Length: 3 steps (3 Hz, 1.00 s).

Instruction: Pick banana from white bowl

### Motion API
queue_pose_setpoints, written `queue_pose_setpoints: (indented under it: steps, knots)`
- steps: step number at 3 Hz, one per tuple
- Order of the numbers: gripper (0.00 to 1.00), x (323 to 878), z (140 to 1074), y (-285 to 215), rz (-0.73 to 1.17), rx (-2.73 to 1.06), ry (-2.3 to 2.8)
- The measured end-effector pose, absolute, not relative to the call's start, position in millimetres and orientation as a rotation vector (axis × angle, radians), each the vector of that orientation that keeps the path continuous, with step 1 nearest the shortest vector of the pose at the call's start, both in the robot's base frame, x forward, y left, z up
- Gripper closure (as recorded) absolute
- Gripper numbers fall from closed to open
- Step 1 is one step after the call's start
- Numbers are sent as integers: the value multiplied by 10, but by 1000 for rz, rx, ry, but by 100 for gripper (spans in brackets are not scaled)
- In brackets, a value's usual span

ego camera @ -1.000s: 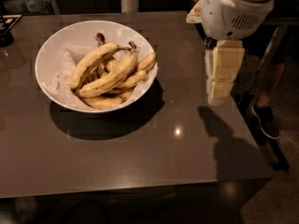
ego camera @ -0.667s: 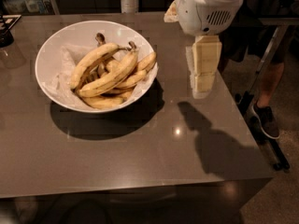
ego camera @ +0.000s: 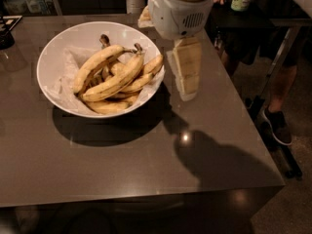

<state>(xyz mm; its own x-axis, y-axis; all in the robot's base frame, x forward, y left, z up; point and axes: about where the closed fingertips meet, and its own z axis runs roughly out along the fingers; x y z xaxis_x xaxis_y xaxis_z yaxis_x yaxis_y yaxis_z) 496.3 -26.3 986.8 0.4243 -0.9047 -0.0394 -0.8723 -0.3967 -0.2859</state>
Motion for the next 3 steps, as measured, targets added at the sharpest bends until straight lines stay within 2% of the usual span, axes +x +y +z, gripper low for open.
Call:
queue_pose_setpoints:
  steps: [1,3]
  knots:
    - [0,4976,9906,-252,-191,-2394,1541]
    - [0,5322,9804,296,-195,-2492,1386]
